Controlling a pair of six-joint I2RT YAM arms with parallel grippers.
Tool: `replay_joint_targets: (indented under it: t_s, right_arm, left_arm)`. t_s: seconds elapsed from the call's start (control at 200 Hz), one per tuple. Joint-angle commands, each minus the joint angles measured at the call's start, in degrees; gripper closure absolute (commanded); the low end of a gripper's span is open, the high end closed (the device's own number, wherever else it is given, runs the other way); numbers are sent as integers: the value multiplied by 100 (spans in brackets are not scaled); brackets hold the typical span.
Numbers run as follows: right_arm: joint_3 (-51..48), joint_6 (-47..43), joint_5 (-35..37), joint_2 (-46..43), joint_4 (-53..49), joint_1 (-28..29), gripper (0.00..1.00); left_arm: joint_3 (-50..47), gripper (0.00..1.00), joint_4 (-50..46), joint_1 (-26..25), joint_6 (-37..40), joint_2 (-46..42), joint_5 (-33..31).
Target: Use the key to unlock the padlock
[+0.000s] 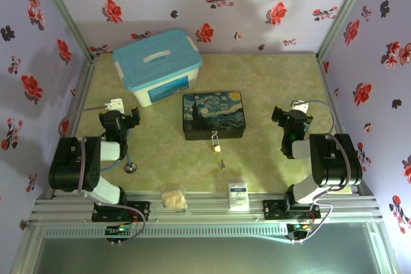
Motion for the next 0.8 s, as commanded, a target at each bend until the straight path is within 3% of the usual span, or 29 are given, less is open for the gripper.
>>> replay_joint_targets:
  t_s: [0.0, 0.57, 0.795]
  right_arm:
    - [118, -111, 117, 62, 232, 35, 1]
    - [27, -130, -40, 30, 417, 26, 1]
    - [21, -437, -573, -717, -208, 73, 1]
  left_arm:
    - [93, 0, 179, 58, 120, 58, -14]
    - [-81, 0, 431, 158, 44, -31, 196]
    - [-293, 0, -363, 158, 64, -1493, 147]
